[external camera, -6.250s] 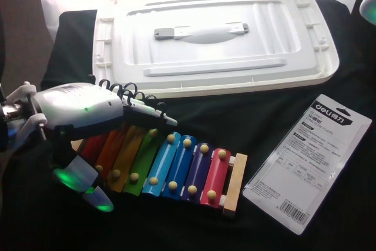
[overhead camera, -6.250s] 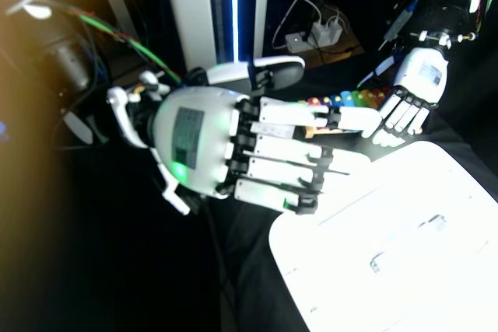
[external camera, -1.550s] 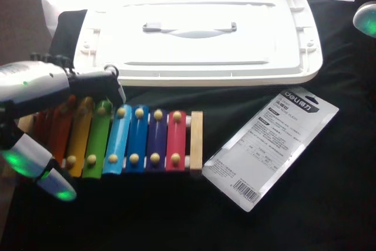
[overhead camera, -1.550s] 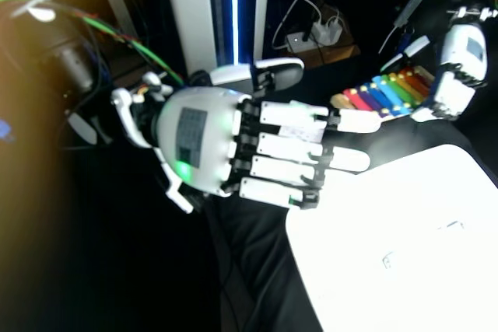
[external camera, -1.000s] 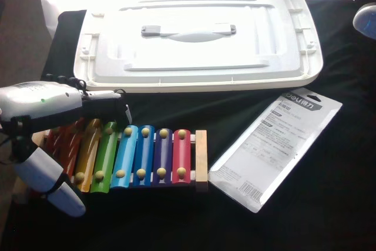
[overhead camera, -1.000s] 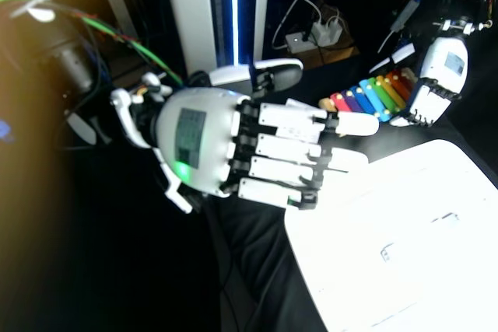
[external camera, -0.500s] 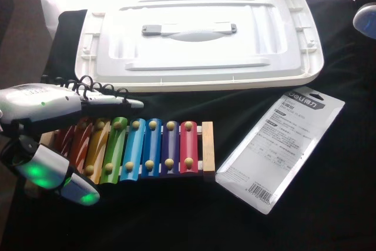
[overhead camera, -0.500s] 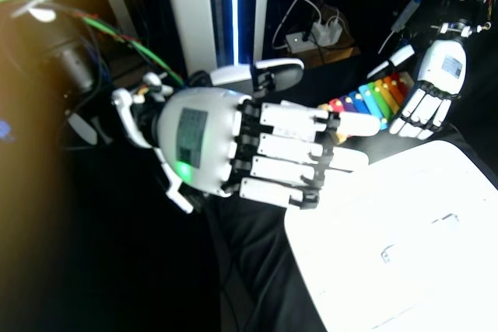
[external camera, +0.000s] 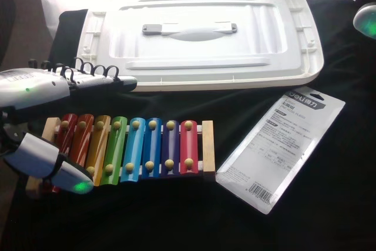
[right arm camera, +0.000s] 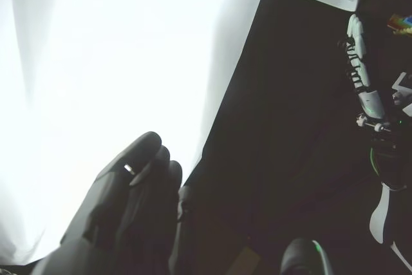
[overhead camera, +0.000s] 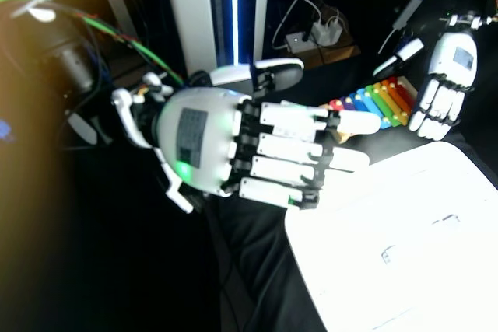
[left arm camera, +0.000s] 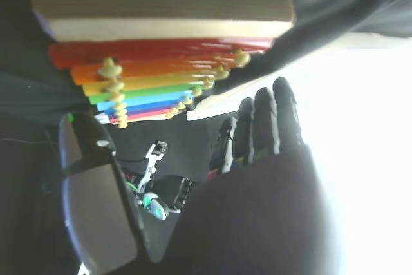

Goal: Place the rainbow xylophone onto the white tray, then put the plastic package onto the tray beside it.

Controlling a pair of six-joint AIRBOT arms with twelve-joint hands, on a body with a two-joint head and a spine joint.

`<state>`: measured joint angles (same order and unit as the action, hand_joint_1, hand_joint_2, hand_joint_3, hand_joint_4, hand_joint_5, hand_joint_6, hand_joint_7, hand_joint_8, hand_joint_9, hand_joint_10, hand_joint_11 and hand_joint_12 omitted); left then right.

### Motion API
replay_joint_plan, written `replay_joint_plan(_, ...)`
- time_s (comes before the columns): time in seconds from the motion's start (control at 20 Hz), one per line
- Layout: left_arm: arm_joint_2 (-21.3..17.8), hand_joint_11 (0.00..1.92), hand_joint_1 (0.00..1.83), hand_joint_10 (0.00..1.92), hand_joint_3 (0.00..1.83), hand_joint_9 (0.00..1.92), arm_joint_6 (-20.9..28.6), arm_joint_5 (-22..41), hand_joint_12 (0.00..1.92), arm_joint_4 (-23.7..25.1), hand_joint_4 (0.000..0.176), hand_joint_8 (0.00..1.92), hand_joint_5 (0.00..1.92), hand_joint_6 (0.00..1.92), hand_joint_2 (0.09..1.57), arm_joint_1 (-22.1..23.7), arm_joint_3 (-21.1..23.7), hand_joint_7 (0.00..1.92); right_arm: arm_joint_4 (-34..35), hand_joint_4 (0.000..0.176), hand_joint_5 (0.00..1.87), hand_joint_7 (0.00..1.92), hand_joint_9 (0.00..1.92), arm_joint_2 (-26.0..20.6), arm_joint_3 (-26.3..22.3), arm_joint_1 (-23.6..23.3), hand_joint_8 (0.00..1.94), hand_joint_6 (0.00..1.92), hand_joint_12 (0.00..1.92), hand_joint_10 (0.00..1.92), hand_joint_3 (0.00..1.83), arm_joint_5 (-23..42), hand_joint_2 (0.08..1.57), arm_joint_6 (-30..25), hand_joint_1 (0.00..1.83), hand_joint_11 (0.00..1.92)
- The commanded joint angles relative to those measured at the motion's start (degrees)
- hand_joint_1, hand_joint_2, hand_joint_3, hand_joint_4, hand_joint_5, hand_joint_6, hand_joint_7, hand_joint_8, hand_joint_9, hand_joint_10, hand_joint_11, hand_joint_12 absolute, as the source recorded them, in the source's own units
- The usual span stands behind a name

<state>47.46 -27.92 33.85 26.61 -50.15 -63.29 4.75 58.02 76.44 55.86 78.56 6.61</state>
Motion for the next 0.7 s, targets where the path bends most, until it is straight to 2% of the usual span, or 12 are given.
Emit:
replay_joint_plan(0.0,-0.23,0.00,0.79,0.00,0.00,0.09,-0.08,6.39,0.28,-1.90,0.125,0.00,0.00,0.00,0.82,0.69,0.44,0.11,1.77,0.074,0.26,0.40,0.43,-0.03,0.11,-0.46,0.01,0.00,1.02,0.00,0.00,6.75,0.92,-0.52,0.52,0.14)
replay_joint_plan(0.05,-0.23,0.00,0.76,0.00,0.01,0.10,-0.11,6.63,0.28,-1.74,0.112,0.00,0.00,0.00,0.83,0.92,0.69,0.11,1.74,0.069,0.26,0.40,0.41,-0.02,0.14,-0.46,0.00,0.00,1.13,0.00,0.00,6.75,0.91,-0.52,0.52,0.06)
replay_joint_plan(0.15,-0.20,0.00,0.75,0.01,0.01,0.11,-0.11,7.02,0.28,-0.95,0.106,0.00,0.00,0.00,0.83,1.20,1.22,0.11,1.74,0.069,0.26,0.38,0.40,0.00,0.18,-0.46,0.00,0.00,1.14,0.00,0.00,6.75,0.91,-0.52,0.52,0.05)
replay_joint_plan(0.2,-0.21,0.00,0.78,0.00,0.00,0.14,-0.11,7.21,0.35,-0.58,0.094,0.00,0.02,0.00,0.85,1.29,1.48,0.13,1.74,0.084,0.27,0.40,0.42,0.00,0.18,-0.46,0.00,0.00,1.14,0.00,0.00,6.75,0.90,-0.52,0.50,0.08)
replay_joint_plan(0.3,-0.22,0.00,0.77,0.00,0.00,0.15,0.06,7.61,0.39,0.07,0.100,0.00,0.02,0.00,0.85,1.46,1.87,0.14,1.74,0.087,0.28,0.40,0.42,0.02,0.19,-0.46,0.00,0.00,1.13,0.00,0.00,6.75,0.90,-0.52,0.51,0.09)
replay_joint_plan(0.35,-0.20,0.00,0.78,0.00,0.00,0.15,0.15,7.87,0.41,0.38,0.111,0.00,0.02,0.00,0.85,1.59,2.07,0.14,1.74,0.090,0.28,0.41,0.42,0.08,0.21,-0.46,0.00,0.00,1.13,0.01,0.00,6.75,0.89,-0.52,0.50,0.09)
replay_joint_plan(0.5,0.14,0.00,0.73,0.00,0.00,0.17,0.94,7.99,0.48,1.92,0.108,0.00,0.03,0.00,0.83,2.15,2.32,0.15,1.74,0.089,0.27,0.40,0.41,0.20,0.21,-0.46,0.00,0.00,1.14,0.00,0.00,6.75,0.90,-0.52,0.50,0.11)
replay_joint_plan(0.55,0.43,0.00,0.68,0.00,0.00,0.14,1.24,7.82,0.46,2.51,0.123,0.00,0.00,0.00,0.84,2.34,2.31,0.12,1.75,0.084,0.26,0.40,0.40,0.24,0.21,-0.46,0.00,0.00,1.14,0.00,0.01,6.75,0.93,-0.52,0.51,0.10)
replay_joint_plan(0.6,0.75,0.00,0.65,0.00,0.00,0.13,1.57,7.61,0.43,3.06,0.130,0.00,0.00,0.00,0.84,2.47,2.27,0.10,1.75,0.077,0.26,0.39,0.40,0.26,0.19,-0.46,0.00,0.00,1.14,0.00,0.01,6.75,0.94,-0.52,0.51,0.09)
replay_joint_plan(0.65,1.00,0.00,0.65,0.00,0.00,0.13,1.80,7.49,0.43,3.39,0.130,0.00,0.00,0.00,0.84,2.52,2.20,0.10,1.75,0.077,0.26,0.39,0.40,0.26,0.19,-0.46,0.00,0.00,1.14,0.00,0.01,6.75,0.94,-0.52,0.51,0.09)
